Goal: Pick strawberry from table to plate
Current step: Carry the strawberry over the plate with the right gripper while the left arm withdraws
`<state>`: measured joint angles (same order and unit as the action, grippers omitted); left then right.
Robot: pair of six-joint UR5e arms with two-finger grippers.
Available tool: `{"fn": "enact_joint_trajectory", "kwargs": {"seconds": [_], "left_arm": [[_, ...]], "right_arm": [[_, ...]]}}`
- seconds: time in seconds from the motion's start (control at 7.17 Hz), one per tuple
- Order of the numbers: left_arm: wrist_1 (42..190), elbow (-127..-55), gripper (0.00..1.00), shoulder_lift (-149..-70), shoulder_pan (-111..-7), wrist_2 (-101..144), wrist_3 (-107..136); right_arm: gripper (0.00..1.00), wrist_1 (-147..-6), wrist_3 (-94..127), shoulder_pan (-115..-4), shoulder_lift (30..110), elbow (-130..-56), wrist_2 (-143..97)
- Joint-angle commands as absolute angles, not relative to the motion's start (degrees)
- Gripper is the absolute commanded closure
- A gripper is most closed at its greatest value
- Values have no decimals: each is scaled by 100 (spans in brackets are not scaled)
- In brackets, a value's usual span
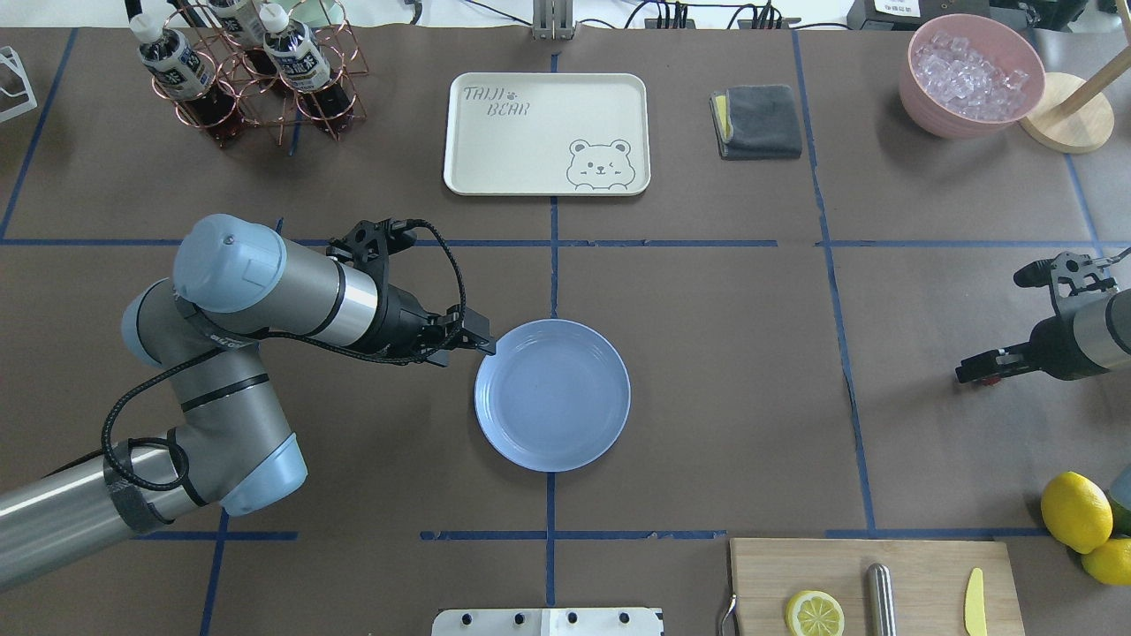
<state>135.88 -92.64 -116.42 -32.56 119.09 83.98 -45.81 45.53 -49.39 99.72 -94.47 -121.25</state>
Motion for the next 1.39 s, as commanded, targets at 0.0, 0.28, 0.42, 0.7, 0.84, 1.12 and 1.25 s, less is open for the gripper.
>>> {"fn": "enact_joint_trajectory", "kwargs": {"seconds": [0.0,0.28,0.42,0.7,0.84,1.12,1.25], "left_arm": [[13588,-9264,23,-11637,-3252,11909,8394],[13588,-9255,23,-11637,-3252,11909,8394],[13588,-9264,23,-11637,-3252,11909,8394],[13588,-9412,23,-11585,-3313,11918,8385],[13597,-9709,23,-11201,-3331,11944,8341],[13597,-9879,23,-10882,-3689,11953,8315],[13597,-9931,23,-10681,-3926,11962,7923]], "right_arm": [[93,-4562,4553,-4939,9976,-9483,-12129],[100,-4553,4553,-4957,9976,-9597,-12146],[100,-4605,4640,-4966,10097,-10050,-12173],[100,-4641,6073,-4835,9785,-10467,-12147],[100,-4649,6604,-4521,9373,-10468,-12077],[100,-4789,8025,-3845,8303,-10450,-11614],[100,-5451,8416,-3449,7618,-10468,-11123]]}}
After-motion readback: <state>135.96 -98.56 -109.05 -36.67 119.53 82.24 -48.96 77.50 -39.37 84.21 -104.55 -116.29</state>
